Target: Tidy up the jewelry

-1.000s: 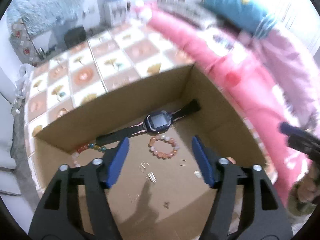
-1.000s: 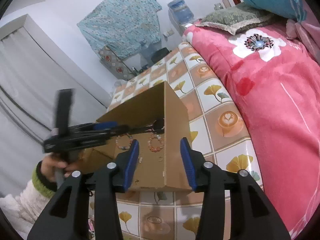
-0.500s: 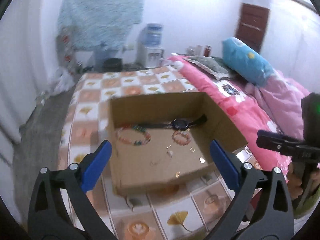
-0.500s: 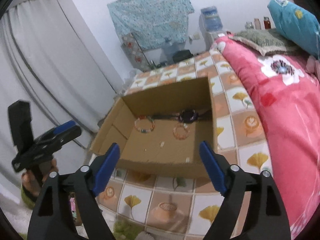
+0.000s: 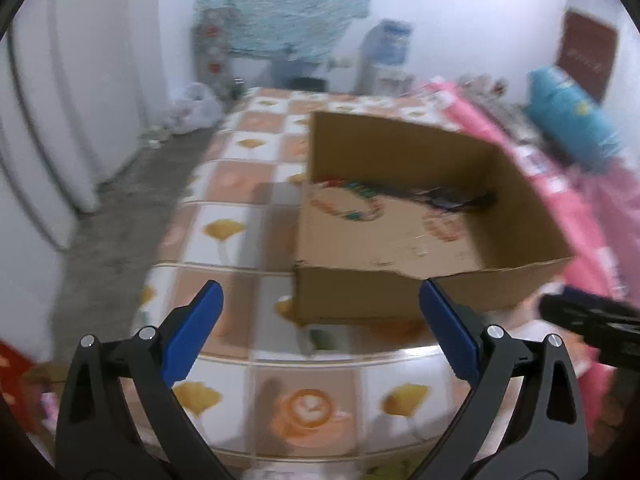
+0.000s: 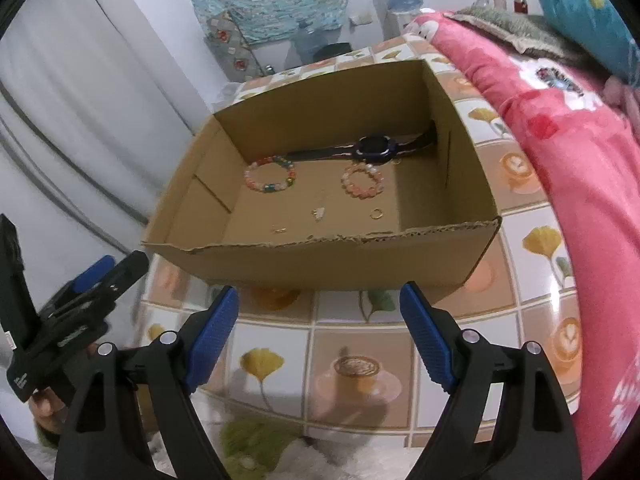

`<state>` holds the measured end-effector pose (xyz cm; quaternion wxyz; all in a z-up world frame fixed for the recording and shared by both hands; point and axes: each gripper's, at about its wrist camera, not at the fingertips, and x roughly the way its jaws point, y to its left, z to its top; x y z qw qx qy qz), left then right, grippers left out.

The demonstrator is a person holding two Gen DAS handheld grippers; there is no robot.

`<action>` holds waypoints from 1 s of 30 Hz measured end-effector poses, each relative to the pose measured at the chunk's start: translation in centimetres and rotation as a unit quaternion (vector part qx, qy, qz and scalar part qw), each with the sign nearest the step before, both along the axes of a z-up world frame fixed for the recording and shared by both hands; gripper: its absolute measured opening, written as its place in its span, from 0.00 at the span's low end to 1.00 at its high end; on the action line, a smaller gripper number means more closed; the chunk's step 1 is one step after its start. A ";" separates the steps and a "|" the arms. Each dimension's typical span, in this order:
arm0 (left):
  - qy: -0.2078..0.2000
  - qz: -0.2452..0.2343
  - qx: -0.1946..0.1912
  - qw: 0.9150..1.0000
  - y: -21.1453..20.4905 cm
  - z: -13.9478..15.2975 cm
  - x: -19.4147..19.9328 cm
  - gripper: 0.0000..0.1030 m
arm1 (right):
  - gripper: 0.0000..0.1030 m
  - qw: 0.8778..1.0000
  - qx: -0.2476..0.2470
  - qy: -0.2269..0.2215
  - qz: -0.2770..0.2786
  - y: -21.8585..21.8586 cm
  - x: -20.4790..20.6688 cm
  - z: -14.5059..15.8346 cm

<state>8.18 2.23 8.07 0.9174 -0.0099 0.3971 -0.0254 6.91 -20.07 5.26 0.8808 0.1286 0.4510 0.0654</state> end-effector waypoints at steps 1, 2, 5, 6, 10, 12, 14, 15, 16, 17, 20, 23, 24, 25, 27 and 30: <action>0.004 0.001 0.011 1.000 -0.3 -0.2 0.1 0.92 | 0.81 1.000 -0.003 0.001 -0.004 0.1 0.0 -0.1; 0.012 -0.002 0.017 1.000 -0.6 -0.5 0.4 0.92 | 0.81 1.000 -0.003 0.003 -0.005 0.2 0.1 -0.2; 0.043 -0.009 0.017 0.999 -1.3 -1.0 0.9 0.92 | 0.81 1.000 -0.011 0.012 -0.008 0.2 0.6 -0.5; 0.049 -0.011 0.013 0.999 -1.5 -1.1 0.9 0.92 | 0.81 1.000 -0.015 0.016 -0.009 0.3 0.8 -0.6; 0.083 -0.008 0.002 0.997 -2.1 -1.6 1.3 0.92 | 0.81 0.999 -0.025 0.029 -0.017 0.1 1.6 -1.2; 0.092 -0.006 0.010 0.996 -2.4 -2.0 1.4 0.92 | 0.81 0.999 -0.027 0.032 -0.021 0.0 1.8 -1.3; 0.098 -0.005 0.028 0.995 -2.8 -2.2 1.5 0.92 | 0.81 0.999 -0.029 0.033 -0.023 0.0 1.9 -1.3; 0.099 -0.006 0.033 0.994 -2.9 -2.2 1.6 0.92 | 0.81 0.999 -0.030 0.032 -0.024 -0.1 1.9 -1.4; 0.099 -0.003 0.040 0.994 -3.0 -2.3 1.6 0.92 | 0.81 0.999 -0.033 0.032 -0.025 0.0 2.0 -1.4; 0.098 -0.002 0.045 0.994 -3.0 -2.2 1.6 0.92 | 0.81 0.998 -0.036 0.033 -0.026 0.0 2.0 -1.5; 0.100 0.000 0.047 0.994 -3.2 -2.0 1.7 0.92 | 0.81 0.998 -0.040 0.036 -0.025 0.0 2.1 -1.8; 0.105 0.004 0.049 0.993 -3.2 -1.9 1.9 0.92 | 0.81 0.998 -0.040 0.040 -0.027 -0.1 2.2 -2.0; 0.106 0.004 0.049 0.993 -3.2 -1.9 2.0 0.92 | 0.81 0.998 -0.039 0.040 -0.027 -0.1 2.2 -2.0; 0.108 0.005 0.050 0.993 -3.3 -2.0 2.0 0.92 | 0.81 0.998 -0.037 0.041 -0.025 -0.1 2.2 -2.0; 0.110 0.007 0.050 0.993 -3.3 -2.0 2.1 0.92 | 0.81 0.998 -0.037 0.041 -0.025 -0.1 2.3 -2.1; 0.114 0.010 0.048 0.992 -3.4 -2.1 2.3 0.92 | 0.81 0.998 -0.035 0.044 -0.023 -0.1 2.4 -2.2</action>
